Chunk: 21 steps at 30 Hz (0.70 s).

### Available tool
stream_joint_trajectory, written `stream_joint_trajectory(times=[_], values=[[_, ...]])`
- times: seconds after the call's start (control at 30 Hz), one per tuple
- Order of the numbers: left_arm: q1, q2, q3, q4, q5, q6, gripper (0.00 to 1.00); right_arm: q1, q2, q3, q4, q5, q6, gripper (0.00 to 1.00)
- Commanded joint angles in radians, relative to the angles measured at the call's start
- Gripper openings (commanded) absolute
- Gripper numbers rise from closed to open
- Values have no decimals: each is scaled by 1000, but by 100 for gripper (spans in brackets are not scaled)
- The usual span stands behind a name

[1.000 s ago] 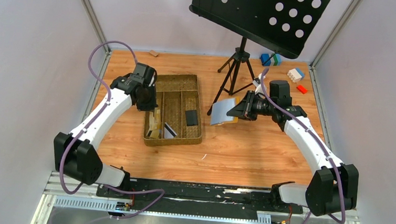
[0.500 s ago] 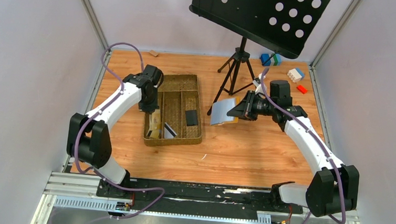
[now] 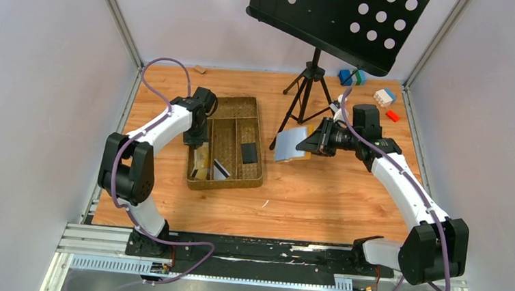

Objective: Take the credit cards out of the card holder
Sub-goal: Place the credit card in the storage box.

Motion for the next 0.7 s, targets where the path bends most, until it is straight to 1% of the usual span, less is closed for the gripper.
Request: stream_joint_trajectory(times=[0.0, 0.07, 0.1, 0.2, 0.27, 0.37, 0.5, 0.6, 0.67], values=[[4, -12, 40, -6, -49, -14, 1, -9, -35, 35, 6, 3, -14, 0], [4, -16, 36, -24, -61, -16, 5, -10, -37, 34, 6, 3, -11, 0], [4, -20, 31, -23, -58, -14, 9, -10, -37, 33, 8, 3, -10, 0], [4, -25, 25, -15, 17, 12, 24, -11, -36, 27, 15, 0, -2, 0], [4, -31, 34, -21, 66, 22, 33, -10, -38, 25, 16, 1, 0, 0], [4, -67, 46, -16, 153, 25, 35, -10, -40, 20, 13, 4, 3, 0], [4, -106, 97, -77, 233, 29, 36, -11, -46, 13, 30, -16, 11, 0], [4, -154, 130, -112, 296, 24, 39, -10, -47, -7, 86, -60, 42, 0], [4, -200, 122, -97, 380, 8, 43, -10, -46, -26, 139, -95, 72, 0]])
